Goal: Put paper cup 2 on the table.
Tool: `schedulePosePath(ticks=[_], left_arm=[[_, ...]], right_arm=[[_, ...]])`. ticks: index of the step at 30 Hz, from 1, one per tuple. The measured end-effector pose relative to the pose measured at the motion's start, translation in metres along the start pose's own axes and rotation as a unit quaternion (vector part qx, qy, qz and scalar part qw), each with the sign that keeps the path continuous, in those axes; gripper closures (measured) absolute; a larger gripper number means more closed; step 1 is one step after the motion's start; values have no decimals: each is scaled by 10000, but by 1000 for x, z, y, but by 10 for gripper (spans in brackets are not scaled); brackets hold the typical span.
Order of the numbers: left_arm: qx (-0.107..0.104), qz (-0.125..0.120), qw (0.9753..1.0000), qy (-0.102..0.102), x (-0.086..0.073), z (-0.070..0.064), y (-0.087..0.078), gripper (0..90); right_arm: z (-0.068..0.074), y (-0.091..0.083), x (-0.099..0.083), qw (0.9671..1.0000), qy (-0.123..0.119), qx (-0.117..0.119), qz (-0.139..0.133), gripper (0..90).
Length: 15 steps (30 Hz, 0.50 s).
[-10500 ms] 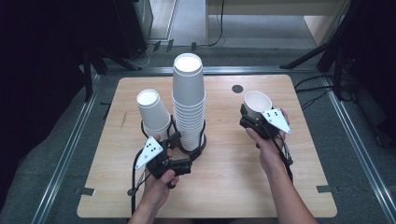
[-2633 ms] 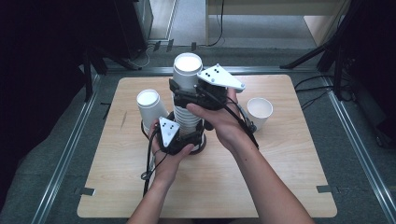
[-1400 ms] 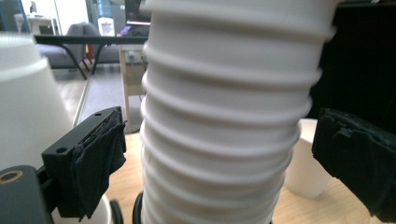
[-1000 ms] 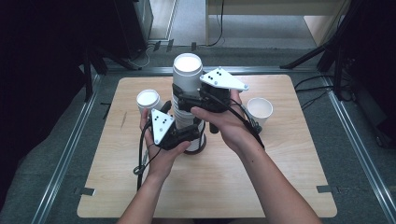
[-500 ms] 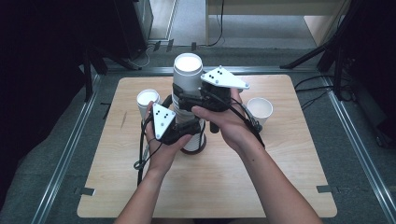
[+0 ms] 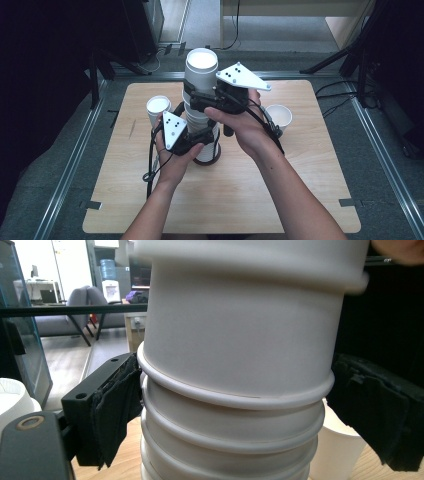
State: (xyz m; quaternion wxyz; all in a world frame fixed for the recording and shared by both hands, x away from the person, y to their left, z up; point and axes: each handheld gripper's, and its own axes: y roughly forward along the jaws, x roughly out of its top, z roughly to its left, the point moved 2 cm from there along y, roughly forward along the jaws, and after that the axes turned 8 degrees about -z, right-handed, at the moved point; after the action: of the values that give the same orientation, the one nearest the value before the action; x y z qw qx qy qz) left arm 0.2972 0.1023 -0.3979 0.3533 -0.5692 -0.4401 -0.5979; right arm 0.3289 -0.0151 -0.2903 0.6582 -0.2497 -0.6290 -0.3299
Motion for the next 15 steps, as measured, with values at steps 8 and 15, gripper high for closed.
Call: schedulePosePath(ticks=[8,15], left_arm=[[5,18,10000,15,0,0,0,84],[10,12,10000,17,0,0,-1,86]], right_arm=[[-2,0,-10,9998,16,23,206,158],[-3,-3,-23,9992,73,125,360,54]])
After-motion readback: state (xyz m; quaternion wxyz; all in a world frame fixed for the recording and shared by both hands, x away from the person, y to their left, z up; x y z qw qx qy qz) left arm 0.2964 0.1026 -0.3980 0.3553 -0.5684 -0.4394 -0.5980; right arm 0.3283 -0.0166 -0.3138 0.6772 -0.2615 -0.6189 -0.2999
